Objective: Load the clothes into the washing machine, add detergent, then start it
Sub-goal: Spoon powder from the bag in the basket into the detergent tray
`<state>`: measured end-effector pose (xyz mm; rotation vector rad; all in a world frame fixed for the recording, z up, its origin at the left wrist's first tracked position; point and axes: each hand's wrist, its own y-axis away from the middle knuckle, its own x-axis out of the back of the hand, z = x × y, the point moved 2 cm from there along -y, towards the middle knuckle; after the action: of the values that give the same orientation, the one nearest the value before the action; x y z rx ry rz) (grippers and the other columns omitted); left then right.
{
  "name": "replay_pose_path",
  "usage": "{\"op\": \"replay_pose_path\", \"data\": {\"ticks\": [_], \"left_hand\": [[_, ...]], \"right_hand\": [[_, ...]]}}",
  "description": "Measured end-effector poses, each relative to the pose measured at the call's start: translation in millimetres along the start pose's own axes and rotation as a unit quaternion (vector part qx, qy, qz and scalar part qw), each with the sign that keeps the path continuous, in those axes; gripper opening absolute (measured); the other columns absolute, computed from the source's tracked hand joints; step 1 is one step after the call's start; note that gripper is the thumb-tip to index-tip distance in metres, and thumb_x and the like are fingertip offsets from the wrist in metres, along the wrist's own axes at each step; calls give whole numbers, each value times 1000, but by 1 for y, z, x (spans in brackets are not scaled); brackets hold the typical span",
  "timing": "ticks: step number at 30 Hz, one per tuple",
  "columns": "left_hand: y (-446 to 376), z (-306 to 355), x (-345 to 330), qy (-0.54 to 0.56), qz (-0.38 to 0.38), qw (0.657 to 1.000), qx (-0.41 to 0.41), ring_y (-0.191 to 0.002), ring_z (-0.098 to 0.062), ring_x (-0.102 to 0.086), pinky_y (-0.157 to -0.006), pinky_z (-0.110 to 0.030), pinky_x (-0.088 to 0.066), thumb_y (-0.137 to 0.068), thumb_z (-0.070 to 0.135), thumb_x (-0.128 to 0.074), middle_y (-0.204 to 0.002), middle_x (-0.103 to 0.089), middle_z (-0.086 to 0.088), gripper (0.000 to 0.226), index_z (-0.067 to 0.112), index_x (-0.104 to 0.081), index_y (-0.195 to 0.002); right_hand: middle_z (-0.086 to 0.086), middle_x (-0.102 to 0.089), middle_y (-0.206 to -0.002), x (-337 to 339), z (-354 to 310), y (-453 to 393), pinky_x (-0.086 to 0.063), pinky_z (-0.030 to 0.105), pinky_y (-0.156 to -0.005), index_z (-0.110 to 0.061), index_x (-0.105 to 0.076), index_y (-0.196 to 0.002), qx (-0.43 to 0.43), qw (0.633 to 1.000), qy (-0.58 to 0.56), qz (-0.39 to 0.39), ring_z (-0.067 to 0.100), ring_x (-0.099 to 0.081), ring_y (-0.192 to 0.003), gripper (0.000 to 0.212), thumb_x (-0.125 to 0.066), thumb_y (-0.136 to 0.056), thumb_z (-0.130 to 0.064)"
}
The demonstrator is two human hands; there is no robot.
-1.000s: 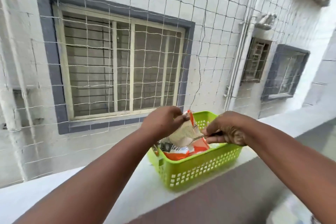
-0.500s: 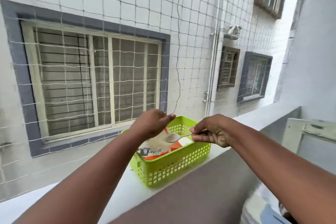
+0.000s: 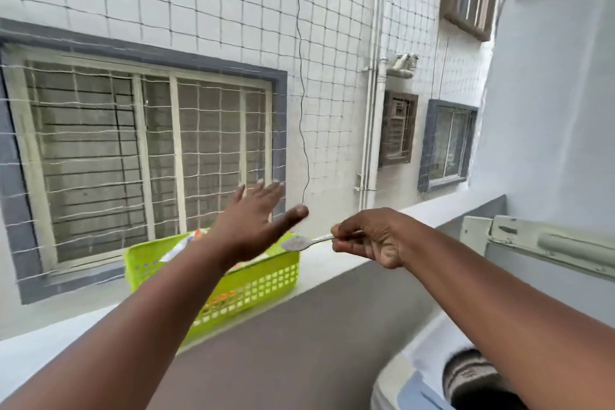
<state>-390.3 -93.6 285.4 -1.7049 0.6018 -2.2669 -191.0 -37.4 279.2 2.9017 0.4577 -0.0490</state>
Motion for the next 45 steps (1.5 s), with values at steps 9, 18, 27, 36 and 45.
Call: {"op": "replay_pose_path", "data": {"ticks": [9, 18, 27, 36, 45], "left_hand": [[-5, 89, -104, -87, -51, 993, -58, -148, -12, 11, -121, -37, 9, -43, 103, 3, -162, 3, 0, 142, 15, 0, -154], [-57, 173, -235, -11, -142, 980, -136, -147, -10, 13, -120, -36, 11, -48, 102, -19, -162, 4, 5, 135, 21, 0, -154], [-107, 274, -391, 587, -326, 727, 146, -128, -18, -47, -113, -36, -29, -80, 77, -29, -138, -52, -1, 87, 15, -49, -137], [-94, 309, -536, 624, -481, 427, 444, -143, -37, -25, -117, -47, -20, -82, 81, -27, -154, -27, -20, 105, -1, -24, -148], [-74, 328, -617, 634, -438, 347, 534, -141, -36, -29, -116, -44, -22, -82, 82, -16, -151, -34, -21, 106, -1, -30, -146]], "right_hand": [[14, -59, -71, 134, 15, 5, -54, 20, -43, 6, -60, -79, 0, 999, -14, 40, 16, -64, -45, 7, -62, -83, 11], [15, -60, -72, 285, 44, 22, -56, 20, -47, 7, -60, -79, -14, 986, -64, 151, 16, -66, -45, 8, -59, -87, 9], [21, -65, -73, 415, 83, 43, -58, 25, -47, 13, -62, -82, -48, 930, -111, 348, 22, -68, -52, 1, -62, -83, 13], [17, -70, -67, 482, 151, 20, -58, 24, -49, 14, -65, -86, -81, 877, -159, 446, 23, -70, -58, 4, -63, -82, 12], [17, -69, -65, 523, 245, -30, -59, 25, -50, 8, -65, -81, -122, 862, -210, 446, 20, -69, -53, 3, -64, -81, 11]]}}
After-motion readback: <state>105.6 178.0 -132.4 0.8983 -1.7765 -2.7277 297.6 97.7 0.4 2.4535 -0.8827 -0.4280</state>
